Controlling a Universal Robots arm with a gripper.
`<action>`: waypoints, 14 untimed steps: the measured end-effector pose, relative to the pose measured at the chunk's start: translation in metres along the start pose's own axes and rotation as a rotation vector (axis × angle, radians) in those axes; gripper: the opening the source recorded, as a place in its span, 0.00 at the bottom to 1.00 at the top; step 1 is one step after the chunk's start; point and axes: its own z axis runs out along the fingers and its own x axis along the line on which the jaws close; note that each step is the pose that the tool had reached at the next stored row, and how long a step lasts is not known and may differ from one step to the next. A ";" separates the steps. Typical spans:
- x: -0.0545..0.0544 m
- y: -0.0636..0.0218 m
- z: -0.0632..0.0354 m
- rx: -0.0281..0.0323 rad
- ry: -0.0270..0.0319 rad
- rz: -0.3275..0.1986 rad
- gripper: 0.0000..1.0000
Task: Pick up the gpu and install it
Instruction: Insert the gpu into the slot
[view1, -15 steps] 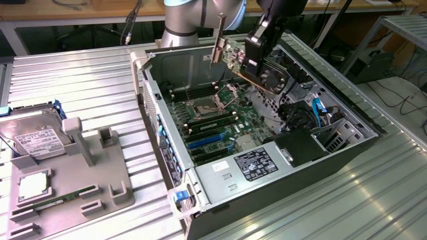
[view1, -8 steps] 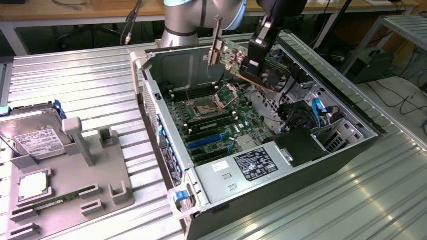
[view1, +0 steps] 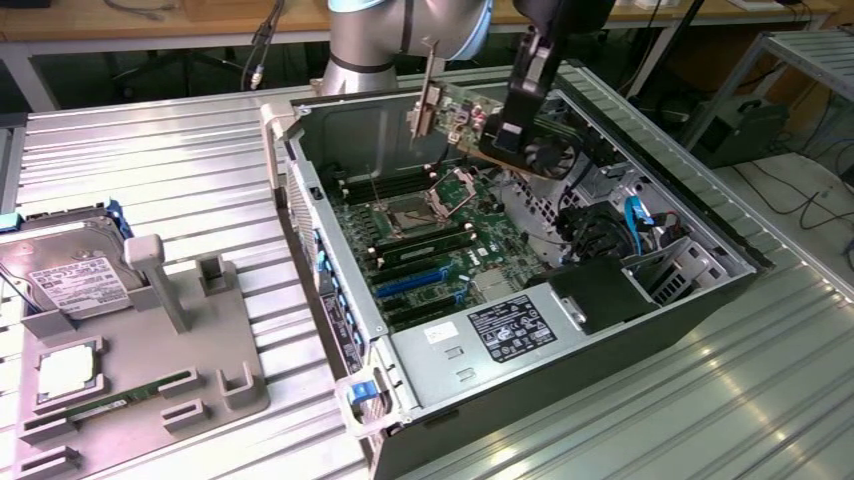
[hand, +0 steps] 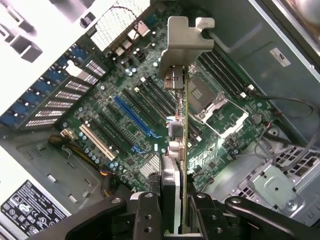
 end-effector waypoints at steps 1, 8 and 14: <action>0.000 0.0000 0.0000 -0.0004 0.0003 -0.019 0.28; 0.000 0.0000 0.0000 -0.0032 0.0024 -0.146 0.28; 0.000 0.0000 0.0001 -0.0056 0.0041 -0.255 0.28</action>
